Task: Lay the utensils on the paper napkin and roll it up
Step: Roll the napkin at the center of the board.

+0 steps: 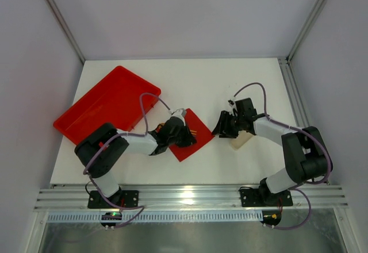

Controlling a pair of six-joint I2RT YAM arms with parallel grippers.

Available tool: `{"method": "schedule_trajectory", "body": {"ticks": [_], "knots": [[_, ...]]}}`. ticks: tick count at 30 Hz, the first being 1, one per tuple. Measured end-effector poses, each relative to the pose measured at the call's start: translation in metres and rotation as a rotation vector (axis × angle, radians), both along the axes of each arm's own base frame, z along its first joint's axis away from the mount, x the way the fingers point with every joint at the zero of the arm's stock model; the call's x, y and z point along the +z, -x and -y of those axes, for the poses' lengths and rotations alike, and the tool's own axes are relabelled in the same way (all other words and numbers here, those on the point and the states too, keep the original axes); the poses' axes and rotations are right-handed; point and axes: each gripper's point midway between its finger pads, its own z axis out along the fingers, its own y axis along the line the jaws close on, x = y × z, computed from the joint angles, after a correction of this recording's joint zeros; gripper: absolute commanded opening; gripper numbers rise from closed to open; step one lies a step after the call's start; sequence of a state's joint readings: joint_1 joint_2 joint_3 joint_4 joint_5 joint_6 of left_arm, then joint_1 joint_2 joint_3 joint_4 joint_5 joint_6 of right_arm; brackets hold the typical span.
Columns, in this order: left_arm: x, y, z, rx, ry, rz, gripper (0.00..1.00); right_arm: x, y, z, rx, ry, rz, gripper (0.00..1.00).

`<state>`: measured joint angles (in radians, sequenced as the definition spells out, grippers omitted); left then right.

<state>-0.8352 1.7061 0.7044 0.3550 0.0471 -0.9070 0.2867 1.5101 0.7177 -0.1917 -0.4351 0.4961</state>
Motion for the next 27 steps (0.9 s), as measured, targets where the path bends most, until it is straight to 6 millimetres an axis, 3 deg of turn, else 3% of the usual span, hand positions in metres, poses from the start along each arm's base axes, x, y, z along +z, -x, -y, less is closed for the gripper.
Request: {"method": "schedule_trajectory", "body": {"ticks": [27], "knots": [[-0.01,-0.004,0.011,-0.011,0.024,-0.012,0.0,-0.01,0.002,-0.008,0.031,-0.04,-0.033,0.45]]}}
